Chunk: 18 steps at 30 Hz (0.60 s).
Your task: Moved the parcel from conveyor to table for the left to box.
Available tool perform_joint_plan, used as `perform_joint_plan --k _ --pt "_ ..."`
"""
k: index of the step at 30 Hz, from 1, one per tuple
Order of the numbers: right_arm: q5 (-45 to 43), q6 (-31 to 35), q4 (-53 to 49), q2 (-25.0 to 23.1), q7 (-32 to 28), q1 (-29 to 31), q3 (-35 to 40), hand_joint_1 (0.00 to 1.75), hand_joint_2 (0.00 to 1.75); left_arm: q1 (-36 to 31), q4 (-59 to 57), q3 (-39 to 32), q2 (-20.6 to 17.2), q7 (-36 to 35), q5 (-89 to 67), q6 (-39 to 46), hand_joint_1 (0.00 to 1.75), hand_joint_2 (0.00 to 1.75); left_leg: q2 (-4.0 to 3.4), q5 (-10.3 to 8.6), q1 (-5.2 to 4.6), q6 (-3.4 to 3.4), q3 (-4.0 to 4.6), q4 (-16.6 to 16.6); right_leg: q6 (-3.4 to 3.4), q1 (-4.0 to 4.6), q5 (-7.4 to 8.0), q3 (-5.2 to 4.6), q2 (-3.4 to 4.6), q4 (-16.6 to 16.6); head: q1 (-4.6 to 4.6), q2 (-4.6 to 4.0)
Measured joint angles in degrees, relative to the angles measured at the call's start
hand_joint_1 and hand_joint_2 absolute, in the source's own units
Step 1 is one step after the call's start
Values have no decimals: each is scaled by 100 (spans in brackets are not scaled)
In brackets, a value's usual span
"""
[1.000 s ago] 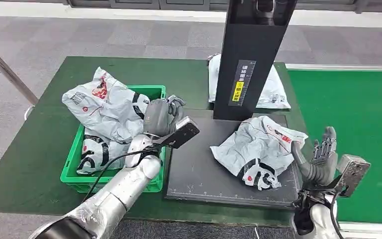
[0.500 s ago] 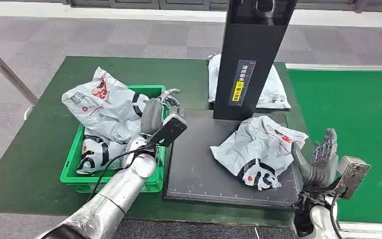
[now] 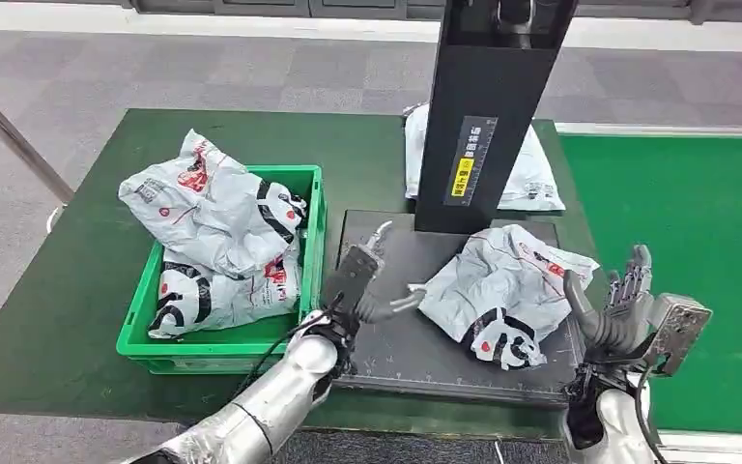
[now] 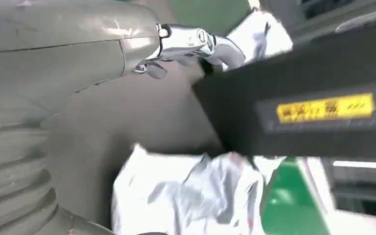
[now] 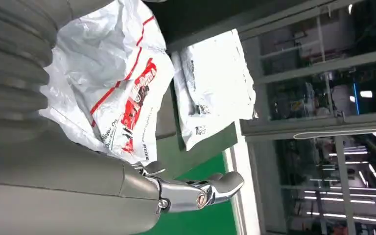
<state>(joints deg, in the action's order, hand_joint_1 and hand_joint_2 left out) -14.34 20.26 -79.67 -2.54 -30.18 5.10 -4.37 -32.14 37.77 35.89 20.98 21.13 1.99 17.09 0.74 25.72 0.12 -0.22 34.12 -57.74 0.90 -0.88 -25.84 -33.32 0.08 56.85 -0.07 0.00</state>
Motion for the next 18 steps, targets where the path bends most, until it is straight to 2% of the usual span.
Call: perform_joint_plan --k 10,15,18 --pt "-46 155 155 0 17 113 9 0 175 -100 -472 1347 52 -545 1044 772 0 175 1 0 0 0 1 1 0 0 0 0 -1 0 0 0" --pt "-66 168 234 -7 17 113 46 0 175 -195 -832 2460 52 -1569 101 1409 0 175 1 0 0 0 3 1 0 -1 0 0 -1 0 -2 0" --pt "-59 168 267 -22 17 114 50 0 175 -261 -955 2920 52 -1762 -112 1491 0 175 2 1 0 1 3 1 0 0 0 0 -2 0 0 0"
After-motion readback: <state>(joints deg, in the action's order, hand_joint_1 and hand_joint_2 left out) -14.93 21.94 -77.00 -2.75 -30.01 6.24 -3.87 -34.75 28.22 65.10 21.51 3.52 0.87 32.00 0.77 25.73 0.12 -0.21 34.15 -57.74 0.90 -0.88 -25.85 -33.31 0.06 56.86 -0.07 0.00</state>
